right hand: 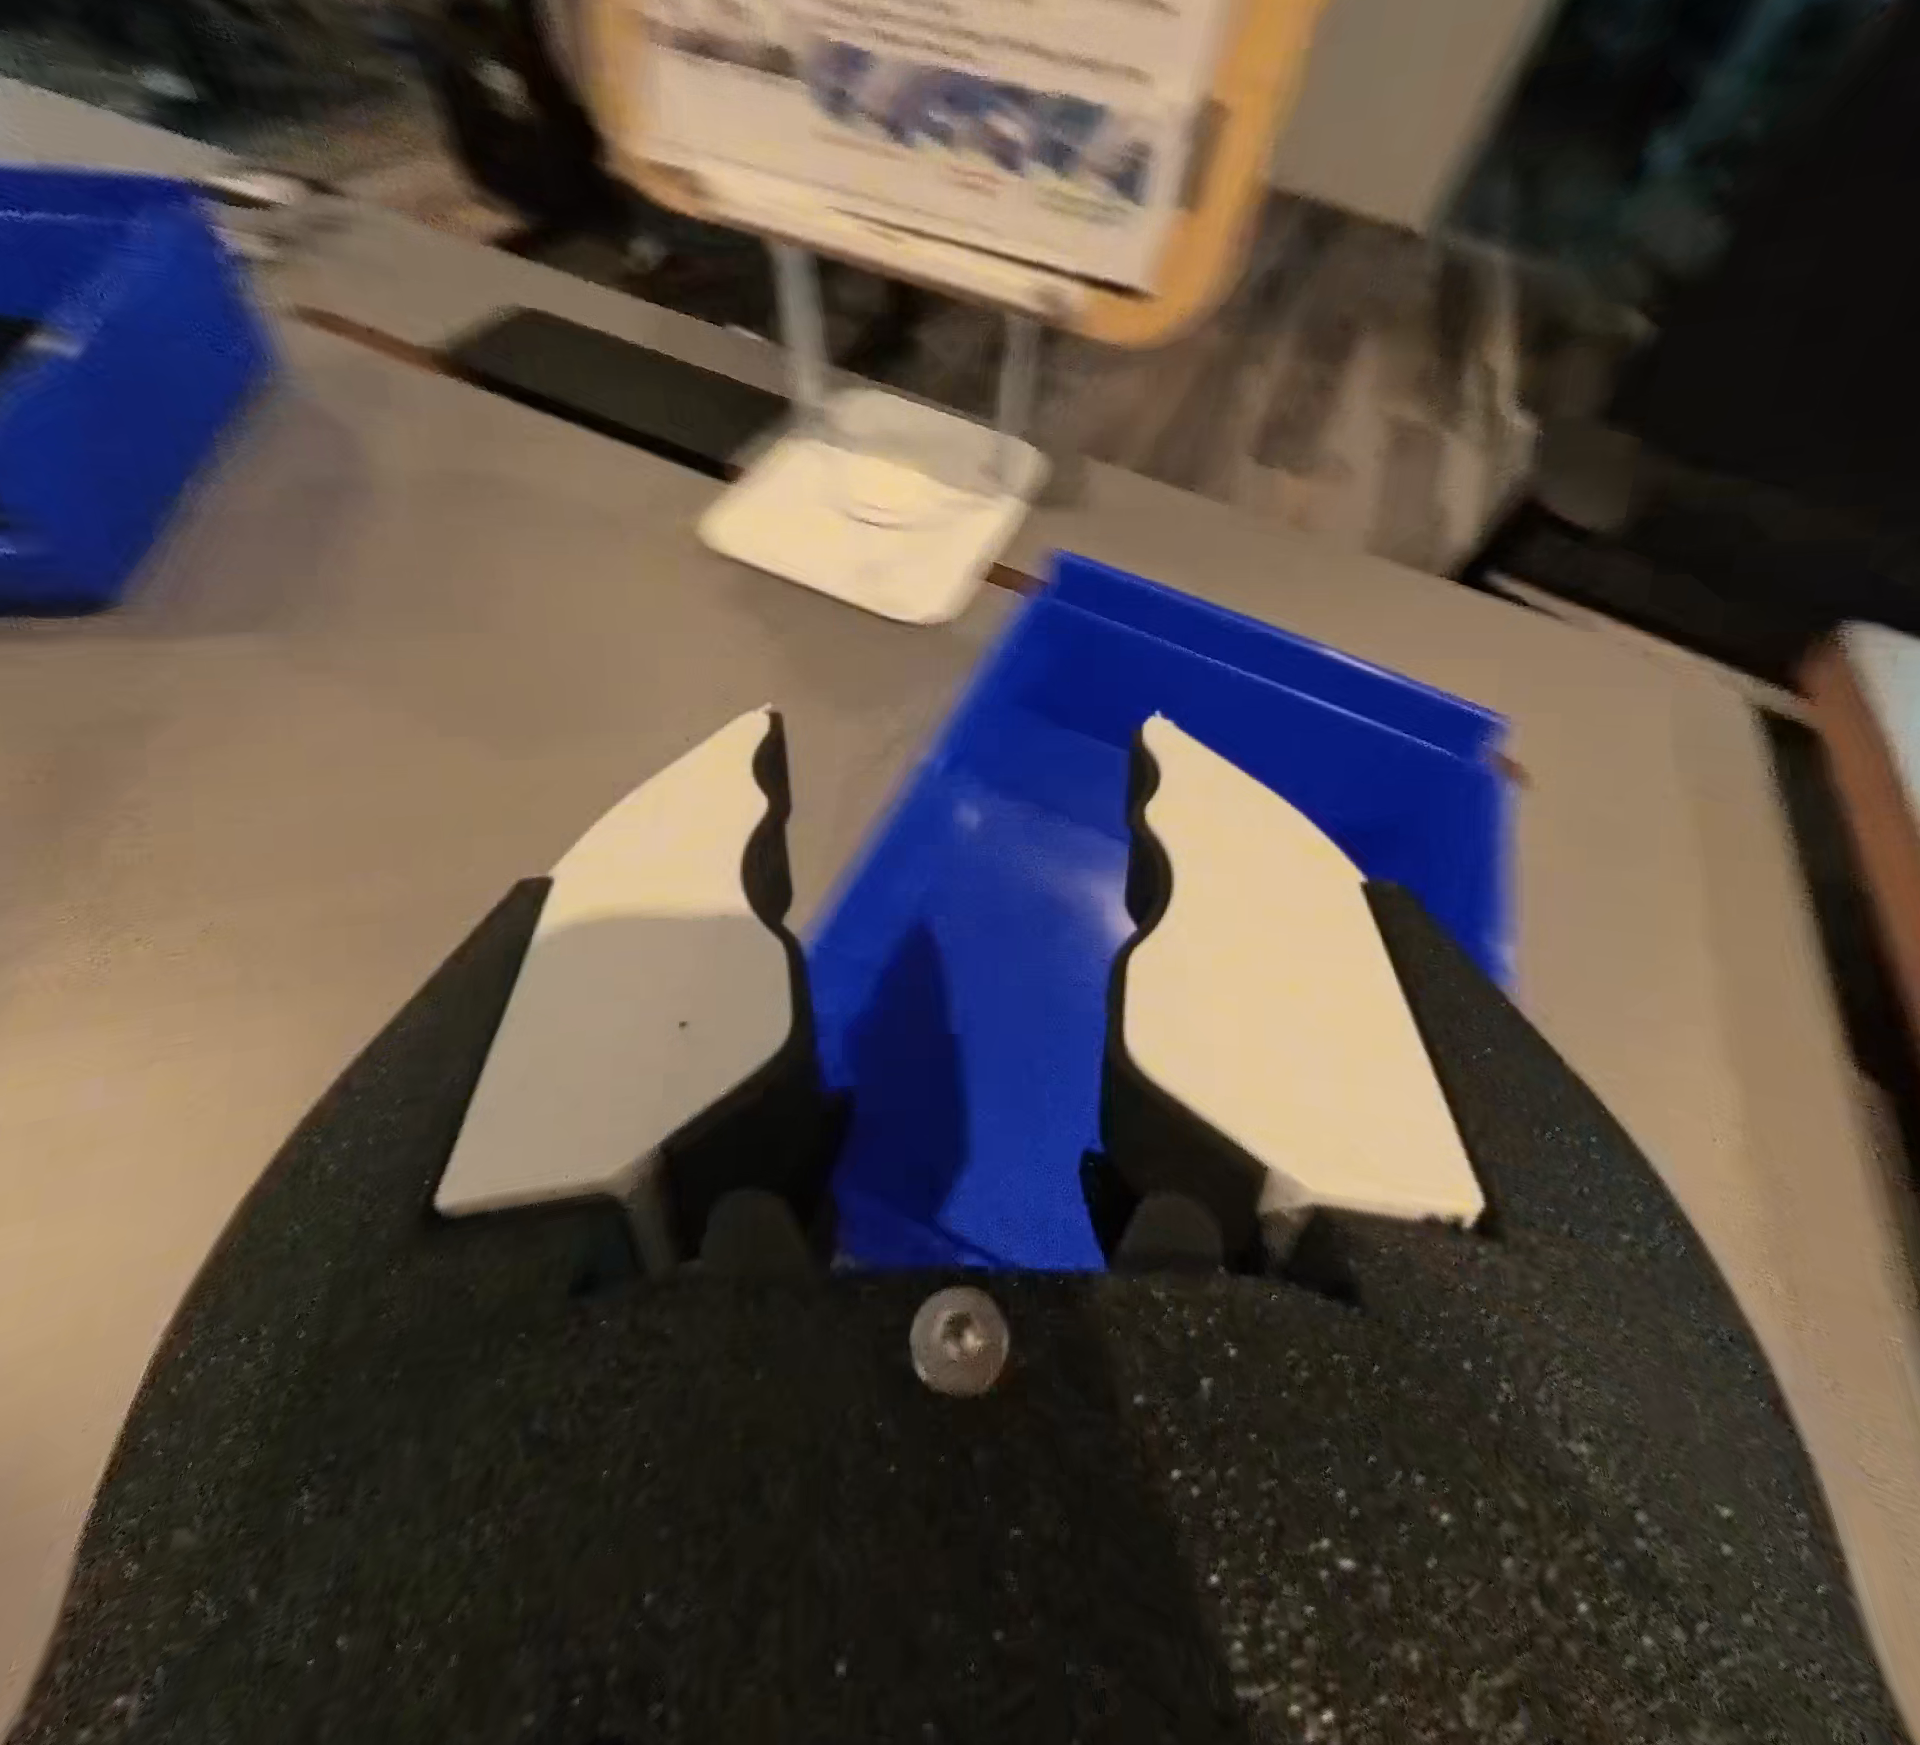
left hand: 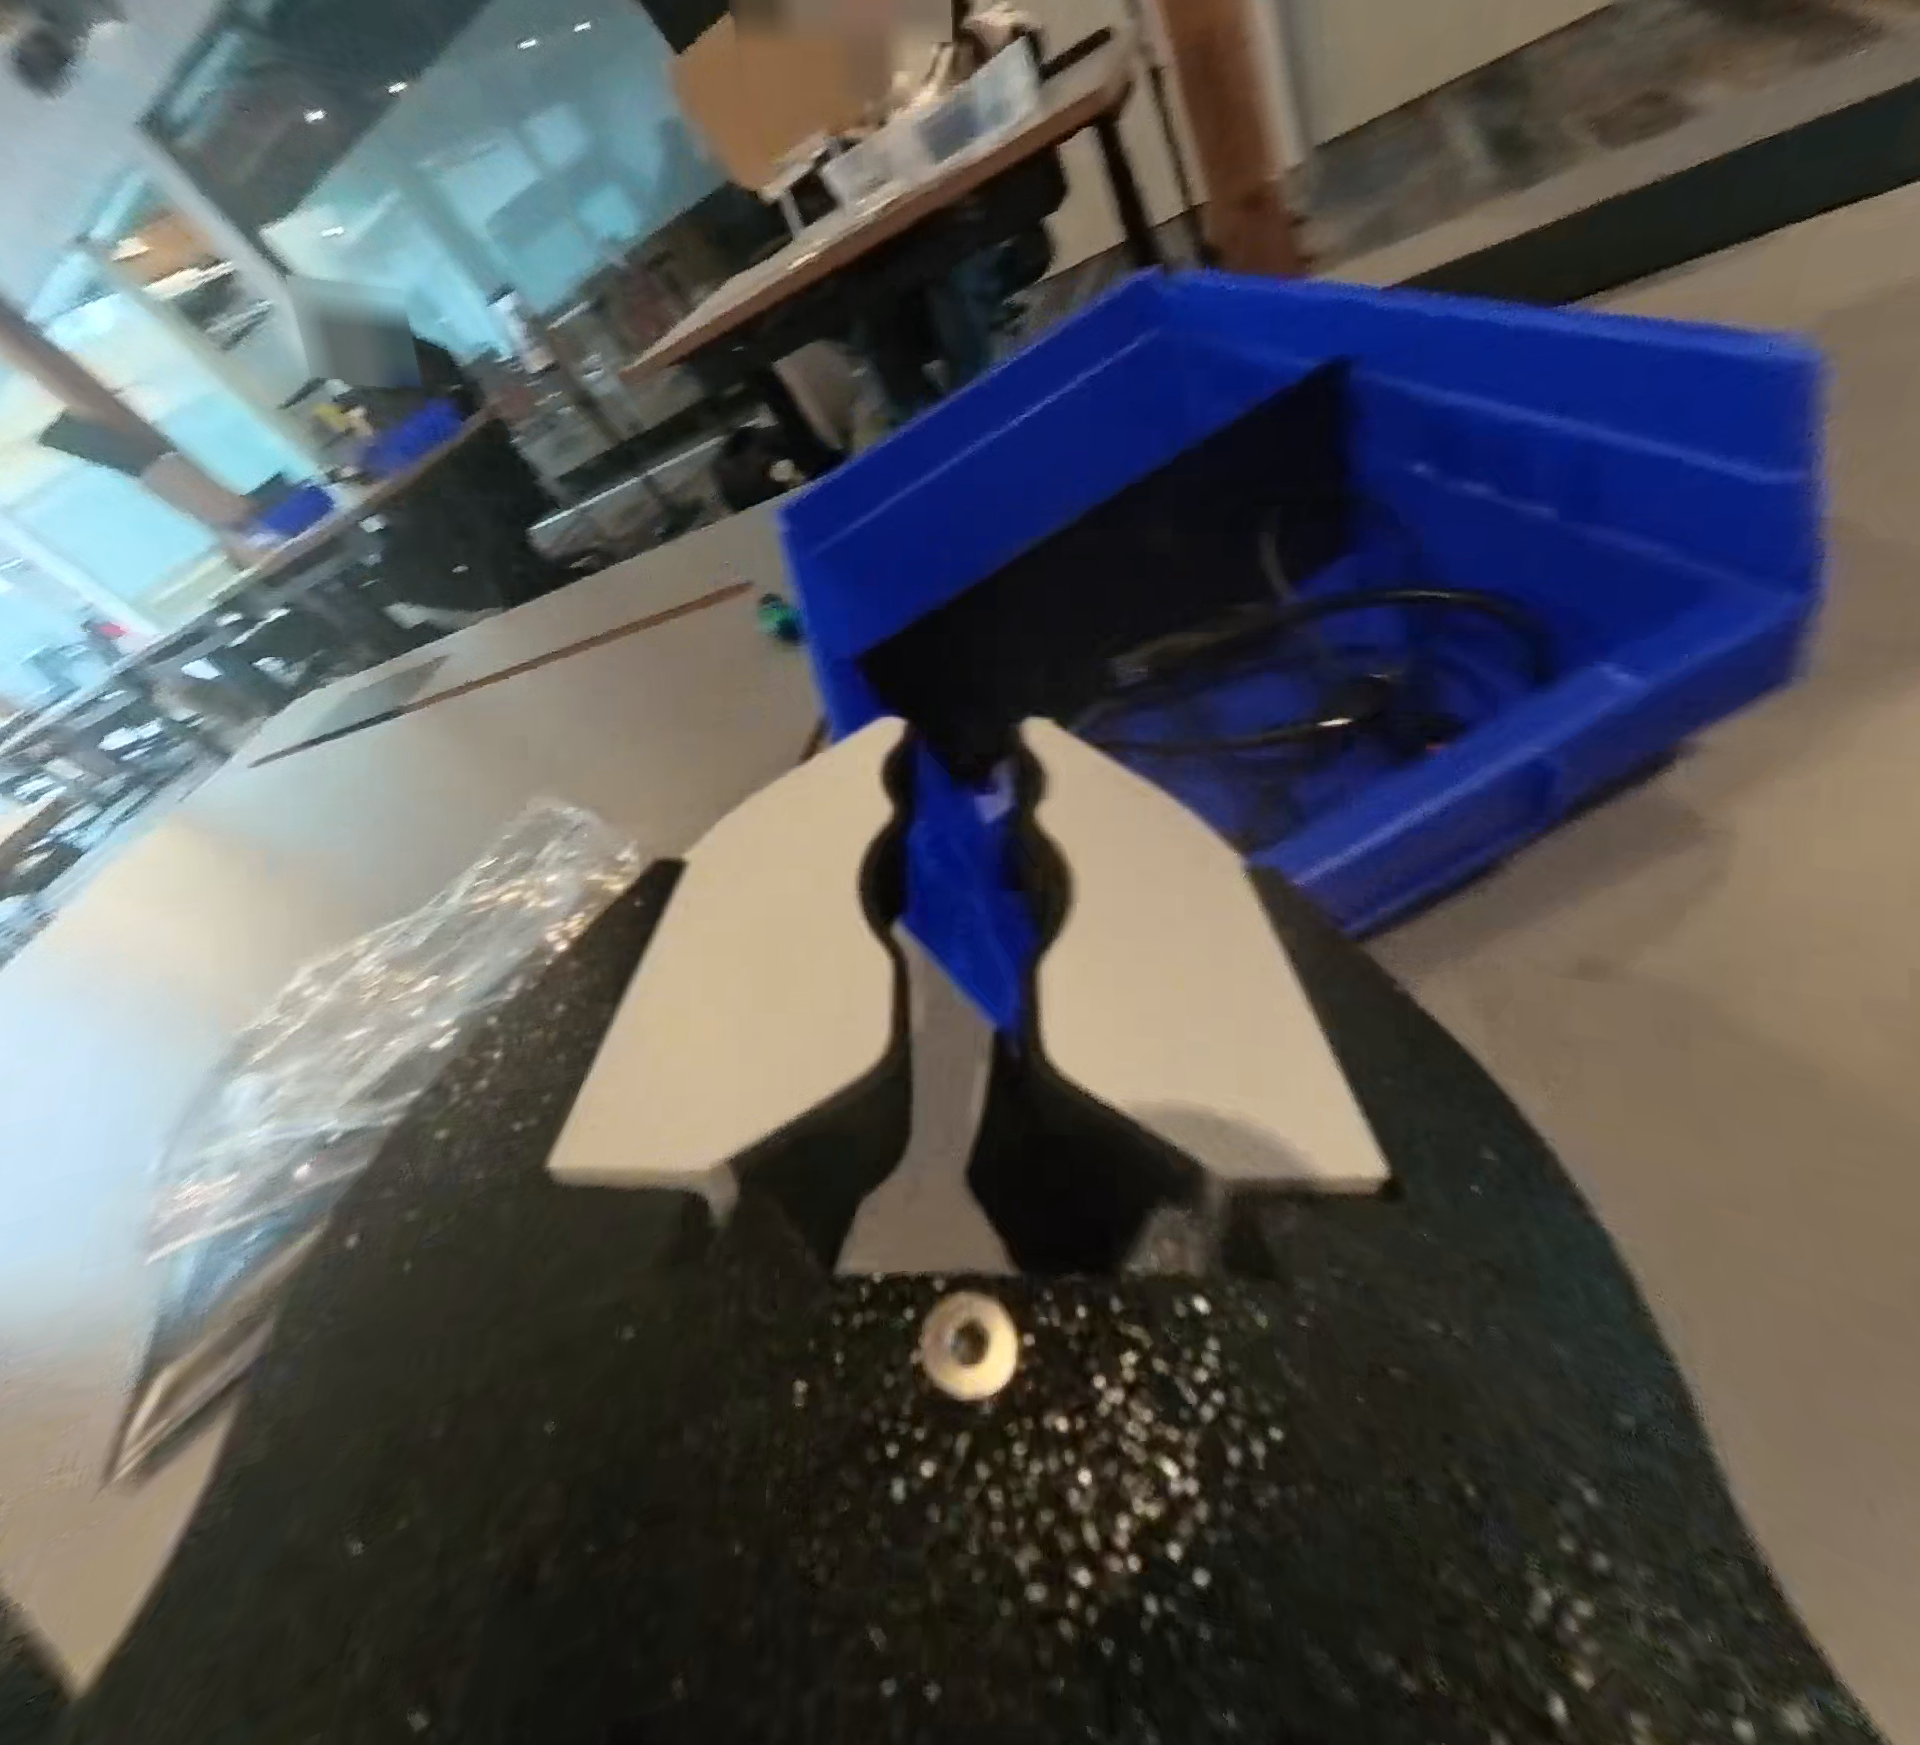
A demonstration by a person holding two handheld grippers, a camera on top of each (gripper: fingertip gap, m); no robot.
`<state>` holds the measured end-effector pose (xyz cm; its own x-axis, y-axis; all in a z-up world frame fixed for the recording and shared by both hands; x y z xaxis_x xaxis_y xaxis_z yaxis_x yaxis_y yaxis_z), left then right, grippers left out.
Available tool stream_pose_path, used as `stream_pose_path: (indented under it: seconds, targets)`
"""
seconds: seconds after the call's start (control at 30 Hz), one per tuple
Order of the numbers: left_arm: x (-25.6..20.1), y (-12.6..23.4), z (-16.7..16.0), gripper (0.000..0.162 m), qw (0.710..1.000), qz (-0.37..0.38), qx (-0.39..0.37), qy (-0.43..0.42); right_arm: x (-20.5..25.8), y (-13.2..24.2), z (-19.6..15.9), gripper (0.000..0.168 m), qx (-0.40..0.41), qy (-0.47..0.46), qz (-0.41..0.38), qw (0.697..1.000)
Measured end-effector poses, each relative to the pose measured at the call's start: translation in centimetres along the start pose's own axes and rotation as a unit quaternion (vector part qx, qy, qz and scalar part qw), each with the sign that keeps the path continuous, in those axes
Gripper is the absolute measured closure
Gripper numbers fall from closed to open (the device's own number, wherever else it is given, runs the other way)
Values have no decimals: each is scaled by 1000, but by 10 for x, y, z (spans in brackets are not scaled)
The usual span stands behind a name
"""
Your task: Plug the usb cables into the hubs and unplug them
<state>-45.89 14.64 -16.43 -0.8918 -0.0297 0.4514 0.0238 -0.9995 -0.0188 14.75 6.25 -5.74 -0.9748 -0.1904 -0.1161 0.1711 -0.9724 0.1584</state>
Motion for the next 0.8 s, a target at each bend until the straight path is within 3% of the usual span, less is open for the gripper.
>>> stream_pose_path:
  seconds: [0.17,0.23,0.53,0.63,0.8]
  targets:
    - [18,-22,-21,86,995,-1,98,33,118,13,-23,110,-56,7,132,990]
    - [23,-31,-31,83,990,-5,132,53,147,9,-39,114,-81,-13,168,982]
    - [29,-41,-55,115,974,-38,207,78,188,-32,-101,120,-103,-169,255,946]
    - [24,-42,-56,148,974,-65,211,51,188,-35,-109,123,-96,-182,262,943]
    - [31,-42,-59,149,970,-102,216,36,188,-34,-112,129,-95,-157,256,949]
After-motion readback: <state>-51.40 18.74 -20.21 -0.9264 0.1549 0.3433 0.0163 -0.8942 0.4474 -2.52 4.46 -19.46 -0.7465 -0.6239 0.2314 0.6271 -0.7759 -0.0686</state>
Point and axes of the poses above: each gripper's, where its closed fingertips meet, y back along the fingers, z out of its top, x = y × z across the jaws, the point moved 6 cm from there along y, back along the fingers, and after that the axes turned 11 degrees about -x, right-handed, at the moved point
